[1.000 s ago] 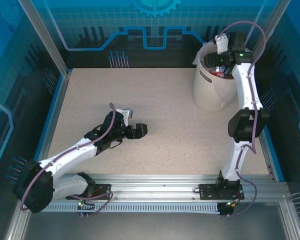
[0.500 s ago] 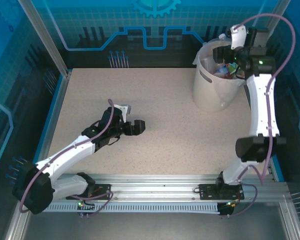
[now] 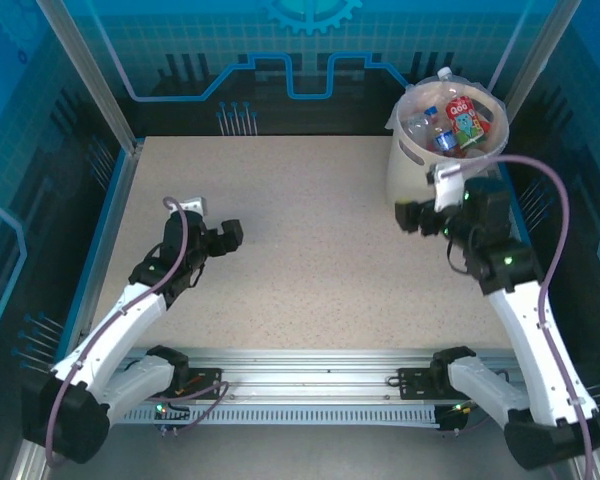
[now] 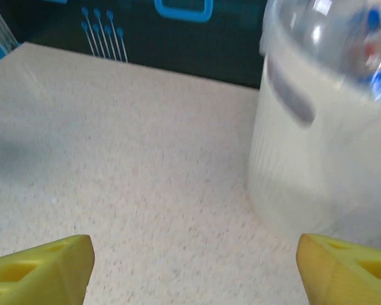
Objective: Put the plastic bottles in the bin
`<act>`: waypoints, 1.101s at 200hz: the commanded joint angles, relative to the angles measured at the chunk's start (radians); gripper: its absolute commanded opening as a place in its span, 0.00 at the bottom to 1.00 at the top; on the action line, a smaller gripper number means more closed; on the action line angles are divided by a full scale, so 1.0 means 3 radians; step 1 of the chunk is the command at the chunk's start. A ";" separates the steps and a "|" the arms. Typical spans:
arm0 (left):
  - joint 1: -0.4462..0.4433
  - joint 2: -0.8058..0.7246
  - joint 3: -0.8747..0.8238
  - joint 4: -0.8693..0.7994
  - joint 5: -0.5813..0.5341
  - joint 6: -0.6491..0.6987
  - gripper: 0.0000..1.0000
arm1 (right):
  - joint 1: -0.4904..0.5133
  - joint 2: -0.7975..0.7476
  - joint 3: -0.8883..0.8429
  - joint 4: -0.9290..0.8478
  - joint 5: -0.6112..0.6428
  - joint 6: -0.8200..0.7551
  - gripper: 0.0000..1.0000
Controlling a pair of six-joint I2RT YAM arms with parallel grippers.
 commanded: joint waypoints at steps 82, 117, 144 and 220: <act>0.0625 0.0257 -0.0743 0.1251 -0.0615 0.0561 0.99 | -0.0064 0.0214 -0.1982 0.2240 0.0861 0.0160 0.97; 0.0805 0.0622 -0.0905 0.1882 -0.0431 0.0740 0.99 | -0.0222 0.0583 -0.2252 0.3042 0.0871 0.0176 1.00; 0.0843 0.0933 -0.0981 0.2376 -0.0261 0.0910 0.99 | -0.0249 0.0846 -0.2373 0.3507 0.0976 0.0138 1.00; 0.0919 0.1470 -0.0772 0.2932 0.0267 0.1082 0.99 | -0.0392 0.1538 -0.2475 0.4772 0.0924 0.0037 1.00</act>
